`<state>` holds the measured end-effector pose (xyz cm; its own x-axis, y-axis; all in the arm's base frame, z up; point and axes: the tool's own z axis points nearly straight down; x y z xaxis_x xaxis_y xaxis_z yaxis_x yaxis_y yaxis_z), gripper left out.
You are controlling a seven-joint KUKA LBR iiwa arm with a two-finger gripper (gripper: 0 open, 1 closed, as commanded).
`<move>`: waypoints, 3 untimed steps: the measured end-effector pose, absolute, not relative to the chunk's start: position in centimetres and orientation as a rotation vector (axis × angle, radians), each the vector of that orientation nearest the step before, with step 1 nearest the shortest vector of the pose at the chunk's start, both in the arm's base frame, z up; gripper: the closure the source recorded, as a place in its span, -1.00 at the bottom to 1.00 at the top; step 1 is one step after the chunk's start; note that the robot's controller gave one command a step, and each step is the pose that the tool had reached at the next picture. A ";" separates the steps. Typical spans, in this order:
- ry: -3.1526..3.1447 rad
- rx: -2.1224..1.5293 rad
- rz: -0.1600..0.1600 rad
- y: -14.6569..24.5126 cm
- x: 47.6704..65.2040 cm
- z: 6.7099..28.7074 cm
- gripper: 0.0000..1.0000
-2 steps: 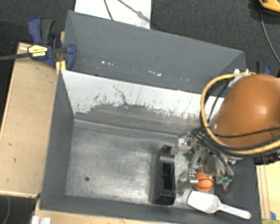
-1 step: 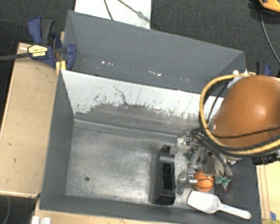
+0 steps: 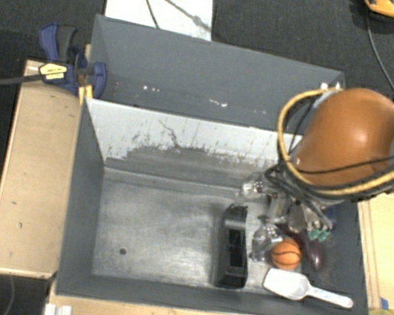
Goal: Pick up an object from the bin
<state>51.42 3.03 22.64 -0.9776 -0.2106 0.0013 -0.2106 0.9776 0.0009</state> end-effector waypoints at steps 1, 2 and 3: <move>-3.127 0.404 0.001 1.4 51.3 18.3 -1.00; -3.031 0.844 0.001 0.6 51.9 12.6 -1.00; -3.059 0.863 0.004 0.9 52.8 9.0 1.00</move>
Offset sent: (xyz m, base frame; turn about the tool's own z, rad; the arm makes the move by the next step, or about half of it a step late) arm 0.0129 -0.0326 -0.1543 -0.6217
